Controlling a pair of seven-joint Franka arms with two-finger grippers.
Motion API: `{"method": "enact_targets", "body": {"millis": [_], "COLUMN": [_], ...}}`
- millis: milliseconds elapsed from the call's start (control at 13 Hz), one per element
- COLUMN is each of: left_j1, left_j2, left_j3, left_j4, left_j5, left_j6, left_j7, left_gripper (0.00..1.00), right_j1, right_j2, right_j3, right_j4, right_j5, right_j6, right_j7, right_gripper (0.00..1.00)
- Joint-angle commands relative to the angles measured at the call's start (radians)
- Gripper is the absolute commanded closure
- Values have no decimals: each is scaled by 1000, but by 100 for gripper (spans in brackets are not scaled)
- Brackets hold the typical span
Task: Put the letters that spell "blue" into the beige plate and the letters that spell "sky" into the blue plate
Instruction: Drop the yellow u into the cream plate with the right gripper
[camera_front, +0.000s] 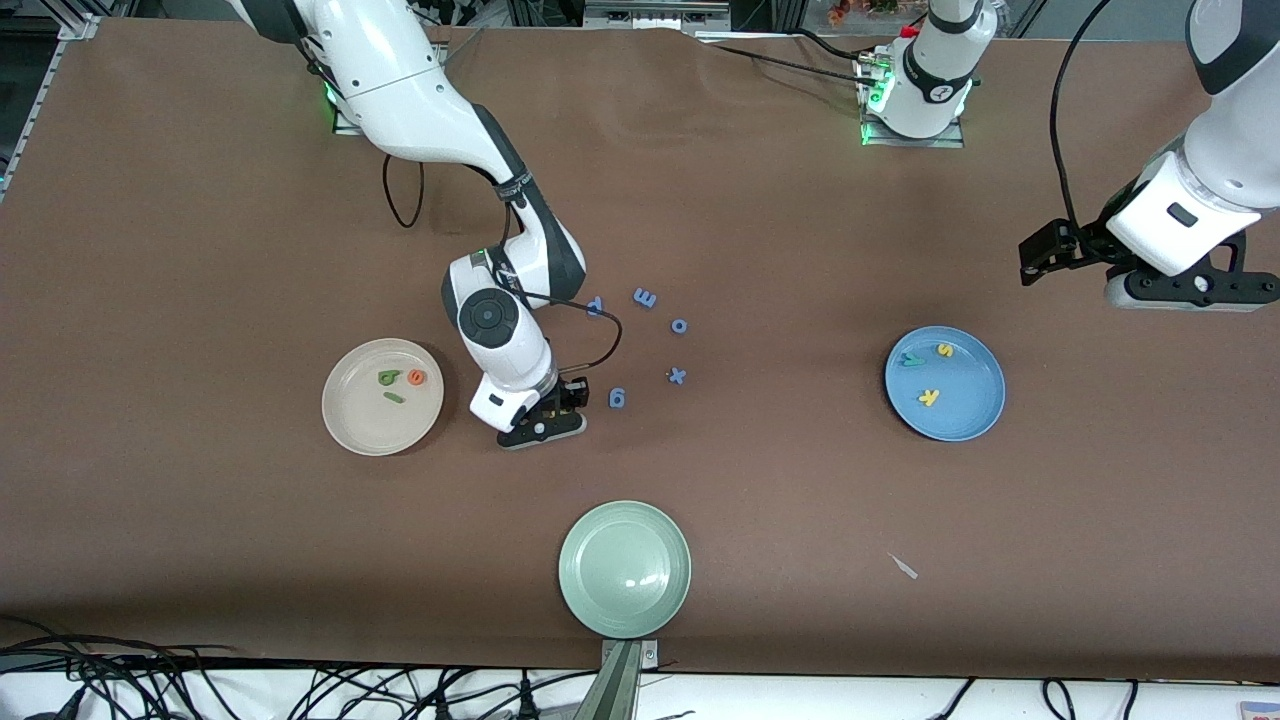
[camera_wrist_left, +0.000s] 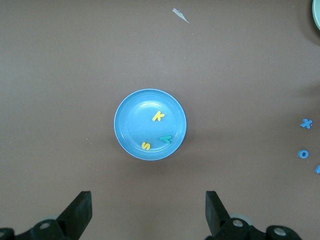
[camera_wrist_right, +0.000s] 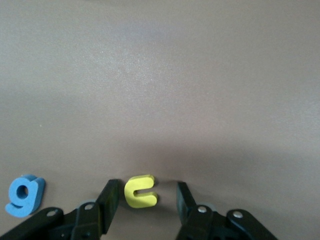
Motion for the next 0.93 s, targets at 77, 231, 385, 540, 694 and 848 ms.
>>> {"method": "enact_targets", "body": {"millis": [77, 231, 385, 540, 694, 848], "left_j1": [-2, -2, -2, -2, -2, -2], "left_j2": [-19, -19, -19, -19, -19, -19], "left_j3": [1, 1, 1, 1, 1, 1], "left_j4": [-10, -10, -10, -10, -10, -10], "left_j5": [-16, -16, -16, -16, -16, -16], "left_j6": [-8, -8, -8, -8, -8, -8], "left_j7": [-6, -6, -6, -6, -6, -6], "left_gripper": [0, 0, 0, 0, 0, 0], "right_j1": [9, 9, 8, -3, -15, -63], "right_j2": [27, 27, 23, -6, -66, -211], "right_j3": [-3, -3, -3, -3, -3, -9], "right_j4": [26, 26, 26, 15, -21, -145], "right_j5": [10, 10, 10, 10, 5, -9], "right_j6": [12, 12, 6, 3, -39, -108], "right_j7": [6, 1, -8, -31, -115, -277], "right_gripper": [63, 82, 94, 95, 95, 95]}}
